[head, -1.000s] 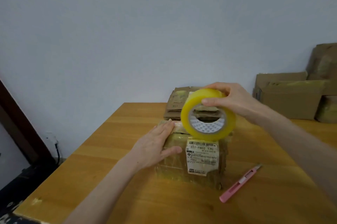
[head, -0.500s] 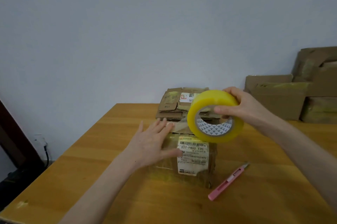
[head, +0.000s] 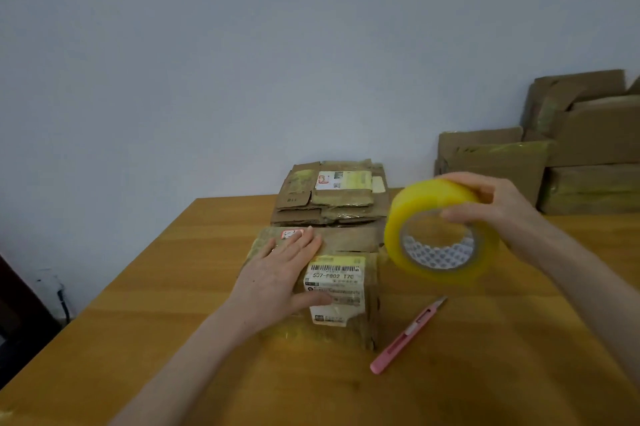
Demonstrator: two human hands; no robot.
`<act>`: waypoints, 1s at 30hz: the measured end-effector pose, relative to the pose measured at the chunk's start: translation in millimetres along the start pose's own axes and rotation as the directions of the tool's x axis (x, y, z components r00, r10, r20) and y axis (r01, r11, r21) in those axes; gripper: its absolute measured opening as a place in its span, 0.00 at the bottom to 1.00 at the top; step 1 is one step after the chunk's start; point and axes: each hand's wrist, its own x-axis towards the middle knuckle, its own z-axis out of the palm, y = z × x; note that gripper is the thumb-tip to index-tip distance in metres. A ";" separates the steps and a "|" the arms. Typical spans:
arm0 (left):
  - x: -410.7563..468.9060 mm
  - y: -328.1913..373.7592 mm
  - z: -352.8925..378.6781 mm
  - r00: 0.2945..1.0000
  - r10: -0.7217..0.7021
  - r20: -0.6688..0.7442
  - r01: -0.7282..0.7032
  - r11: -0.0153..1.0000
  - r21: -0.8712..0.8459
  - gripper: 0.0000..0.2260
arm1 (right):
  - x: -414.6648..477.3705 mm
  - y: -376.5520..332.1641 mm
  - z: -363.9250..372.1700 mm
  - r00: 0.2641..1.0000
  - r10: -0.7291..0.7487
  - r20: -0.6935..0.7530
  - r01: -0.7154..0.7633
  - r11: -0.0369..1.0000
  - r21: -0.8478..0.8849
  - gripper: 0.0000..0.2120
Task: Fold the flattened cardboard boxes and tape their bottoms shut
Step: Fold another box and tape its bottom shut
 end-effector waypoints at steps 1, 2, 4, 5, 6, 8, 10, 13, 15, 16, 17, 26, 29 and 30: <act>1.7 0.5 0.4 1.000 -0.006 -0.009 0.005 1.000 -0.005 0.48 | -5.2 7.4 -7.0 0.998 0.052 0.031 -0.050 0.998 -0.046 0.25; 2.8 0.7 0.3 1.000 -0.015 -0.005 0.015 1.000 0.000 0.47 | -10.0 15.4 -10.2 0.993 0.094 0.065 -0.089 0.993 -0.076 0.23; 5.8 1.5 -0.1 0.998 -0.042 0.036 0.041 0.999 0.024 0.46 | -17.6 29.8 -10.7 0.987 0.136 0.081 -0.129 0.987 -0.095 0.20; 6.5 1.0 -1.3 0.997 -0.062 0.047 0.061 0.998 0.027 0.45 | -19.0 35.6 -9.5 0.987 0.143 0.075 -0.136 0.986 -0.098 0.19; 6.0 0.5 -3.5 0.995 -0.083 0.050 0.082 0.996 0.030 0.44 | -18.8 40.3 -7.9 0.986 0.151 0.073 -0.143 0.984 -0.106 0.18; 5.1 0.4 -5.7 0.993 -0.107 0.059 0.105 0.994 0.038 0.43 | -19.5 48.5 -5.3 0.980 0.178 0.085 -0.164 0.975 -0.148 0.16; 2.6 -3.5 -2.7 0.995 -0.092 0.038 0.091 0.995 0.038 0.42 | -20.1 55.8 -0.2 0.976 0.188 0.113 -0.163 0.966 -0.200 0.15; 0.0 -10.7 2.3 0.998 -0.042 -0.037 0.042 0.999 0.009 0.38 | -20.0 58.6 9.2 0.979 0.145 0.141 -0.110 0.966 -0.234 0.16; -2.6 -16.8 1.5 0.998 -0.031 -0.051 0.031 0.999 -0.006 0.37 | -18.1 57.3 16.0 0.983 0.119 0.139 -0.086 0.971 -0.223 0.18; -3.2 -22.2 1.8 0.999 -0.039 -0.035 0.039 0.999 0.004 0.38 | -16.8 57.2 20.4 0.985 0.108 0.134 -0.079 0.975 -0.209 0.19; -2.9 -27.1 0.5 0.998 -0.062 -0.004 0.062 0.998 0.006 0.39 | -15.1 58.1 25.6 0.987 0.101 0.127 -0.075 0.978 -0.196 0.20; 34.4 41.8 -5.8 0.995 -0.012 0.097 0.004 0.997 0.077 0.37 | -8.5 67.3 54.5 0.981 0.128 0.148 -0.112 0.987 -0.115 0.22; 35.6 35.0 1.0 0.998 -0.017 0.062 0.010 0.994 0.113 0.34 | -9.5 71.6 47.9 0.981 0.138 0.136 -0.120 0.984 -0.133 0.24; 35.1 33.7 1.4 0.998 -0.009 0.056 0.002 0.994 0.108 0.34 | -8.9 71.7 45.3 0.978 0.149 0.149 -0.127 0.981 -0.146 0.25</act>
